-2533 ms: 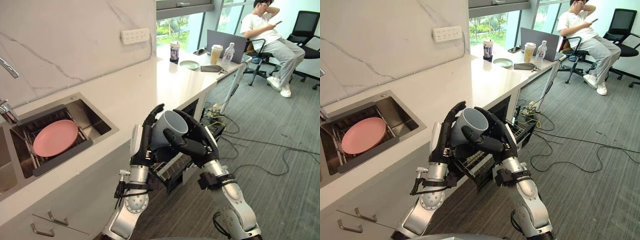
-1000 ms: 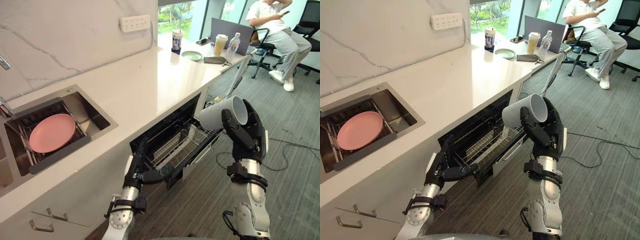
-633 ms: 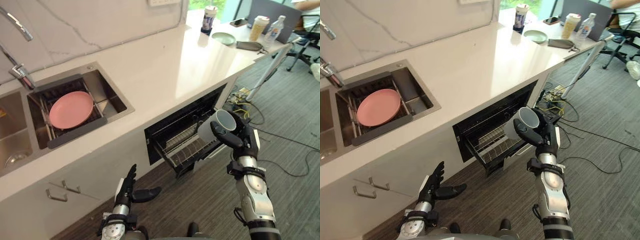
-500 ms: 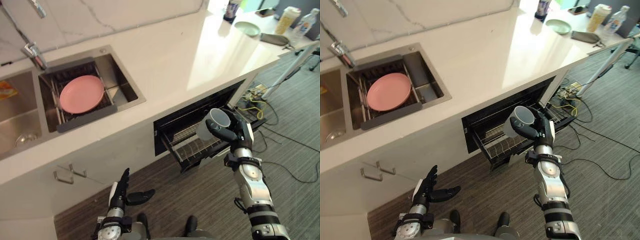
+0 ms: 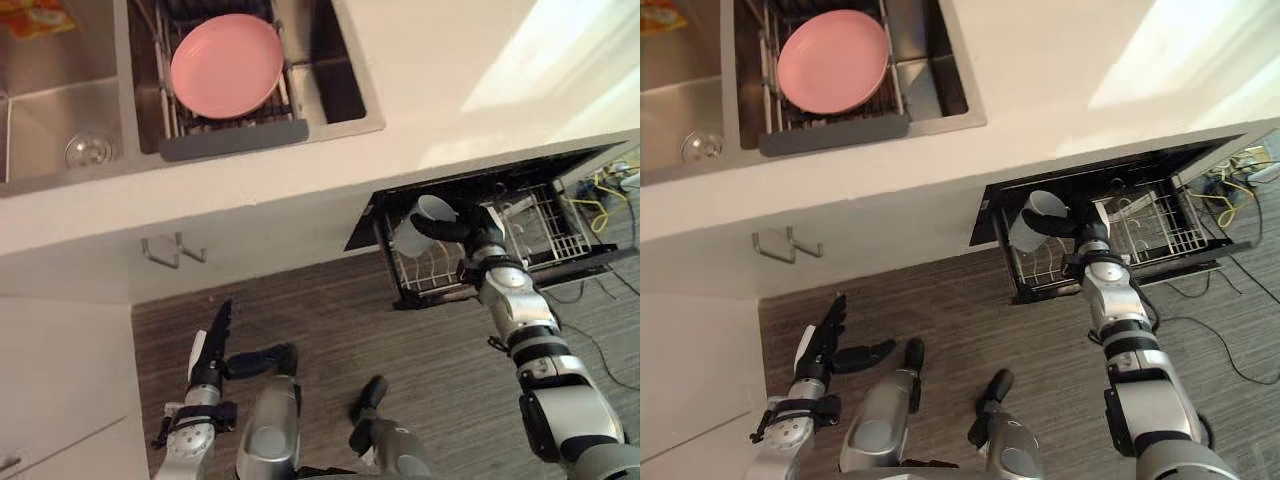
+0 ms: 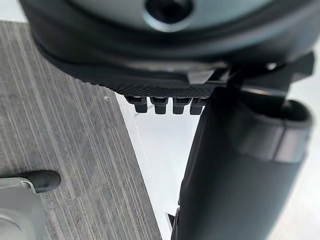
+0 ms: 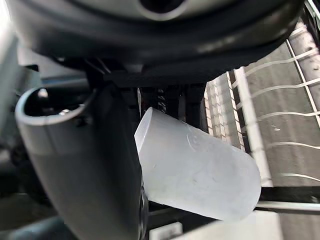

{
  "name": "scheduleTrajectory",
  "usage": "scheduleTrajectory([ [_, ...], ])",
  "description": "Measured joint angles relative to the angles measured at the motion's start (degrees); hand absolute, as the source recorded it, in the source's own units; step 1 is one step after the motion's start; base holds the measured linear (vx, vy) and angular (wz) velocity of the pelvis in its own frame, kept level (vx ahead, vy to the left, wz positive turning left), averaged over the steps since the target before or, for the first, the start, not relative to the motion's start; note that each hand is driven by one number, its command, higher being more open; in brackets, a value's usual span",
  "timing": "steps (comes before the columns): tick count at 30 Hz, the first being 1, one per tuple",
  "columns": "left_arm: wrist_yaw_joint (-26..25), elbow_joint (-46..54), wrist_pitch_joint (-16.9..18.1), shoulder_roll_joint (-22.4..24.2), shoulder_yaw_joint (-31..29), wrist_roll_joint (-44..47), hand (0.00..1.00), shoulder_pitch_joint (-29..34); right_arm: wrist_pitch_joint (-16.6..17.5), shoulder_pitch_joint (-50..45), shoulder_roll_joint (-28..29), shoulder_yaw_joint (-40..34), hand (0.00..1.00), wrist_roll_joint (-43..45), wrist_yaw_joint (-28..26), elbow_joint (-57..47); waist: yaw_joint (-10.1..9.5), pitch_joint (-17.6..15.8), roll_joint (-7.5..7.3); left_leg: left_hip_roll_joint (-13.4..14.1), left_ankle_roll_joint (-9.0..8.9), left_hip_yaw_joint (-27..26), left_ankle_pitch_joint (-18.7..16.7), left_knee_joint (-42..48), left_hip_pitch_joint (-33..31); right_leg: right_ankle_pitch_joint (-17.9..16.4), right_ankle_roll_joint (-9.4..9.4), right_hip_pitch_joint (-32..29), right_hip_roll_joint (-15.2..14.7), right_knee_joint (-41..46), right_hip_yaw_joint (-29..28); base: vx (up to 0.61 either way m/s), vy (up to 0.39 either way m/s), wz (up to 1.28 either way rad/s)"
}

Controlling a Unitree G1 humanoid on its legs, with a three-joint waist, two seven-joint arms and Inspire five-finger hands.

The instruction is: Walk over to the sink, pick up the cup, carry it to the dishwasher, place the cup inside the dishwasher, then close the dishwasher door

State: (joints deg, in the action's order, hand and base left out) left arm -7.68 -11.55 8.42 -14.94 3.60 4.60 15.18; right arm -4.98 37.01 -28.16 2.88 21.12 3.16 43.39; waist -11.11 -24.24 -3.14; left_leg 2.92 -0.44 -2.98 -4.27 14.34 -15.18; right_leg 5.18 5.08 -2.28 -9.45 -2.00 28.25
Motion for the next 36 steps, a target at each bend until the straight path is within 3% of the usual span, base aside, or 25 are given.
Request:
scheduleTrajectory([
  [13,0.48,1.31,-0.64,0.03,0.84,2.83,1.00,-0.55,-1.09,14.82,-7.39,2.15,0.00,-4.50,-3.72,19.30,-2.62,-2.37,2.85,-0.31,-0.68,3.37,5.48,-4.64,-3.84,-0.85,-1.08,-4.58,0.16,2.02,3.41,-0.07,0.000,0.15],
  [14,0.48,1.30,-0.66,0.01,1.04,3.01,1.00,-0.55,-1.54,15.24,-7.69,2.72,1.00,-5.20,-4.30,19.48,-2.75,-2.51,2.98,-0.12,-0.83,3.56,5.97,-5.11,-4.15,-0.91,-1.17,-5.11,0.29,2.24,3.53,-0.04,-0.016,0.07],
  [23,0.51,2.02,-0.82,0.00,3.03,3.35,1.00,-0.60,-0.94,18.16,-7.71,6.10,1.00,-7.24,-13.33,20.31,-3.90,-2.76,3.21,0.72,-1.43,3.77,6.80,-5.87,-4.14,-1.32,-1.81,-5.58,1.06,2.76,3.57,0.00,-0.002,0.00],
  [29,0.53,2.62,-2.81,-0.17,2.91,2.88,1.00,-0.54,1.70,15.17,-7.72,6.69,1.00,-6.88,-14.45,14.95,-3.61,-2.82,3.08,1.34,-1.76,3.50,7.09,-6.54,-2.39,-1.45,-2.01,-4.40,1.49,2.89,3.27,-0.01,0.001,-0.04],
  [32,0.53,2.60,-2.85,-0.34,1.98,2.00,1.00,-0.23,2.69,9.95,-7.43,6.57,1.00,-4.51,-14.60,7.23,-3.74,-2.85,2.18,1.97,-2.18,2.41,7.37,-8.09,0.10,-1.62,-2.29,-3.15,1.94,2.79,2.16,0.00,-0.010,-0.17],
  [36,0.38,1.92,-2.85,-1.52,1.10,-0.29,1.00,0.87,3.57,-0.16,-5.88,5.89,1.00,-3.55,-14.19,-3.54,-2.79,-1.24,-0.95,2.47,-2.68,0.75,8.64,-12.18,3.28,-1.80,-2.53,-2.48,2.55,2.08,0.70,0.03,-0.017,-0.18],
])
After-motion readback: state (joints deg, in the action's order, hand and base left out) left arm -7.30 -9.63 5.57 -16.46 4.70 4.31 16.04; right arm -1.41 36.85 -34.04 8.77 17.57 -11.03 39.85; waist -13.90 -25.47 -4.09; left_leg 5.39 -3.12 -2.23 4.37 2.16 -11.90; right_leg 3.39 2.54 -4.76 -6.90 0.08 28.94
